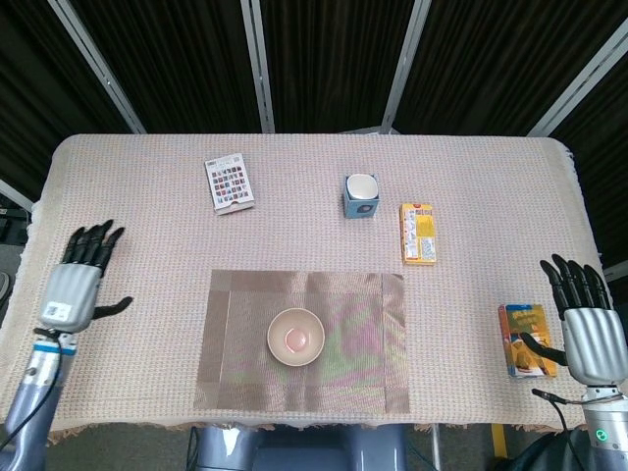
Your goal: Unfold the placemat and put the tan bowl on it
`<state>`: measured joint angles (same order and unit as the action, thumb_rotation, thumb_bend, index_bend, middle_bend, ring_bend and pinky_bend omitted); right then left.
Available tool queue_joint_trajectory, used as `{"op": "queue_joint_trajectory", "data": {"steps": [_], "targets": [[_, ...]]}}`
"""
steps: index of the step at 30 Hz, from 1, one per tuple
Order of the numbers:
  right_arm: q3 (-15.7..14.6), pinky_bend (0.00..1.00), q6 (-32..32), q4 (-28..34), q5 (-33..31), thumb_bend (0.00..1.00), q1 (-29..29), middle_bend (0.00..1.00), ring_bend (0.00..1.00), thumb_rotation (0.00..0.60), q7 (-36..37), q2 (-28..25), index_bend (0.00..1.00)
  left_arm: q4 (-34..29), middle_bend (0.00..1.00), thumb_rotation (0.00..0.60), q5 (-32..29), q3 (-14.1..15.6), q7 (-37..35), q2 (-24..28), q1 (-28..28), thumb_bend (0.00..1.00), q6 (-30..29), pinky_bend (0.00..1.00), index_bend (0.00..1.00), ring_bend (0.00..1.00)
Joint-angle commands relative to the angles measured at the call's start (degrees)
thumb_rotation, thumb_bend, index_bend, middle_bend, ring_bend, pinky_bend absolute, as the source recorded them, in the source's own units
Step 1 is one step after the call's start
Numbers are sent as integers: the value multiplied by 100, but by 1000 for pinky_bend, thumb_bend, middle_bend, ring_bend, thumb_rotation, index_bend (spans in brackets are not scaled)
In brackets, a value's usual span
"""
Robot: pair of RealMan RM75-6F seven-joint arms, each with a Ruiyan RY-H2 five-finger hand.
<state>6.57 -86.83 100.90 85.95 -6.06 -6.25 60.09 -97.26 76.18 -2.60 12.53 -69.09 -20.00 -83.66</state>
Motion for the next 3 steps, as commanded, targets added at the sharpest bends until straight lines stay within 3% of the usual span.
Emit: {"op": "queue_joint_trajectory", "data": {"steps": [1,3], "targets": [[-5,0,50,-22,-4,0,-22,0,0,600,22,-10,0,-257,0,600,-152,132,-12,345,418,0,-370,0,0,0],[-10,0,90,-40,-20,0,-35,0,0,600,36,-11,0,-254,0,600,-94,159,-54,401,512,0,-465,0,0,0]]}}
